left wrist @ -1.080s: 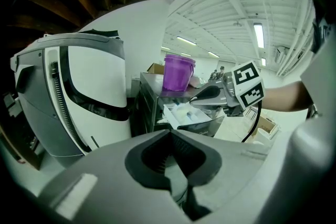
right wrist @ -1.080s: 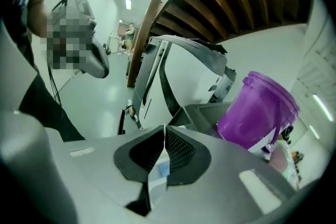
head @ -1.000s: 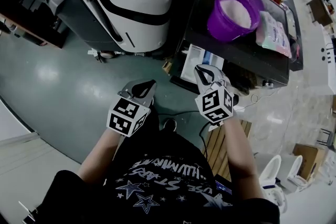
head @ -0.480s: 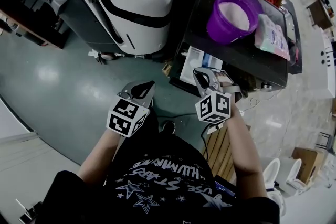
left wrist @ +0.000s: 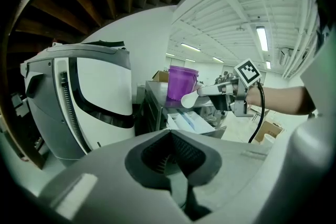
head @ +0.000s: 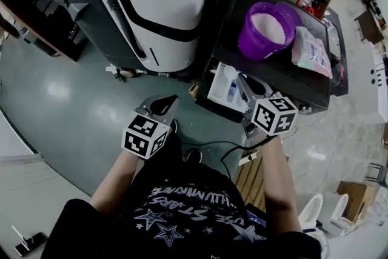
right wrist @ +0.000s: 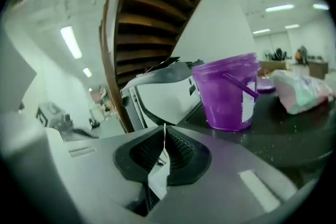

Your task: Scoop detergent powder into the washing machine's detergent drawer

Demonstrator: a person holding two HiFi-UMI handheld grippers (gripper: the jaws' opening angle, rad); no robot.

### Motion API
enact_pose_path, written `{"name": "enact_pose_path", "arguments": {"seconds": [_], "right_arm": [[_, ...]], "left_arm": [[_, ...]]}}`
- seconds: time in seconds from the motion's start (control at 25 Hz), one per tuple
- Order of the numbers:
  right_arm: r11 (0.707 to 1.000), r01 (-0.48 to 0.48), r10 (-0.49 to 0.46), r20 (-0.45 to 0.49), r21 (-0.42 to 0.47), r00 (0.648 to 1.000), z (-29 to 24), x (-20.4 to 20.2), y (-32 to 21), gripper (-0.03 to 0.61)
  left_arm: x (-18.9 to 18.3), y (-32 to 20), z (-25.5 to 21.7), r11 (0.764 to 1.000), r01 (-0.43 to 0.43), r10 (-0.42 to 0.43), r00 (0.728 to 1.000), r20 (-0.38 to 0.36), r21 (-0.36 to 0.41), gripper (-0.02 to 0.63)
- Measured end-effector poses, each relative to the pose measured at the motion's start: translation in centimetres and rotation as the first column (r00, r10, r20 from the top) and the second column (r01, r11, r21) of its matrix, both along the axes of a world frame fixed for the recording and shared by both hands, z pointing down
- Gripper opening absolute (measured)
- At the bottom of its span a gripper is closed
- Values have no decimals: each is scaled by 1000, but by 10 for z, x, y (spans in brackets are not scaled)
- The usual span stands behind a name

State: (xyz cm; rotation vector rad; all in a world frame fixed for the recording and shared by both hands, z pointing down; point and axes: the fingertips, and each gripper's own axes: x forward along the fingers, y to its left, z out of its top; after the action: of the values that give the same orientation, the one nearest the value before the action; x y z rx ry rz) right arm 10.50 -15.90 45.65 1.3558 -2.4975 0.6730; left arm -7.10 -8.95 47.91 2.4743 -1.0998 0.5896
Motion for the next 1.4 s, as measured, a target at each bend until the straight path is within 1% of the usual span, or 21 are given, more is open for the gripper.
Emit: {"name": "enact_pose_path", "arguments": {"seconds": [0.04, 0.12, 0.2, 0.28, 0.44, 0.48, 0.52, 0.56, 0.6, 0.64, 0.72, 0.76, 0.8, 0.88, 0.92, 0.96, 1.04, 1.08, 1.2, 1.4], "right_arm": [[999, -38, 40, 66, -26, 997, -6, 5, -3, 37], [992, -95, 107, 166, -80, 980, -15, 14, -6, 37], [985, -122, 150, 264, -122, 953, -27, 20, -8, 37], [983, -127, 166, 354, -133, 920, -49, 23, -10, 37], [980, -169, 200, 477, -108, 856, -104, 37, -22, 37], [979, -185, 201, 490, -81, 848, -120, 42, -28, 37], [978, -206, 201, 490, -45, 848, -135, 48, -34, 37], [973, -232, 208, 474, -7, 856, -148, 55, -41, 37], [964, -262, 221, 441, 34, 870, -158, 64, -50, 37], [954, -289, 238, 388, 77, 890, -166, 73, -60, 37], [934, -323, 282, 240, 152, 929, -170, 88, -80, 37], [928, -329, 304, 157, 173, 940, -165, 93, -90, 37], [928, -325, 317, 69, 184, 946, -158, 97, -100, 37], [942, -286, 308, -115, 177, 944, -141, 98, -116, 37], [952, -259, 291, -209, 164, 934, -134, 98, -123, 37], [961, -234, 269, -299, 147, 916, -127, 98, -130, 37], [976, -195, 219, -451, 99, 865, -115, 100, -142, 37], [981, -182, 192, -510, 70, 838, -110, 101, -147, 37], [986, -169, 119, -630, -19, 767, -97, 110, -156, 37], [971, -200, 36, -751, -129, 659, -78, 127, -165, 37]], "left_arm": [[-1, -3, -3, 1000, -4, 4, 1000, -2, 7, 2], [-2, -11, -9, 1000, -11, 11, 1000, -6, 17, 2], [-2, -22, -14, 1000, -21, 22, 1000, -16, 23, 2], [-1, -35, -20, 999, -41, 42, 999, -23, 34, 2], [1, -70, -33, 995, -81, 84, 996, -43, 66, 2], [3, -78, -35, 993, -90, 94, 994, -50, 73, 2], [5, -87, -38, 992, -101, 106, 993, -57, 81, 2], [7, -96, -41, 990, -114, 119, 991, -63, 89, 2], [10, -105, -44, 987, -127, 134, 989, -69, 99, 2], [13, -114, -47, 984, -140, 149, 986, -74, 109, 2], [16, -131, -50, 979, -161, 172, 982, -83, 126, 2], [15, -139, -51, 977, -169, 181, 980, -86, 131, 2], [14, -145, -52, 975, -176, 189, 978, -89, 133, 2], [10, -155, -53, 973, -187, 200, 976, -91, 134, 2], [7, -160, -53, 973, -190, 203, 975, -90, 133, 2], [4, -165, -53, 973, -191, 204, 975, -88, 130, 2], [-1, -176, -50, 974, -190, 201, 976, -88, 123, 2], [-5, -181, -49, 975, -187, 198, 976, -89, 117, 2], [-13, -188, -44, 979, -177, 186, 978, -90, 97, 2], [-20, -189, -35, 982, -176, 183, 978, -103, 70, 2]]}}
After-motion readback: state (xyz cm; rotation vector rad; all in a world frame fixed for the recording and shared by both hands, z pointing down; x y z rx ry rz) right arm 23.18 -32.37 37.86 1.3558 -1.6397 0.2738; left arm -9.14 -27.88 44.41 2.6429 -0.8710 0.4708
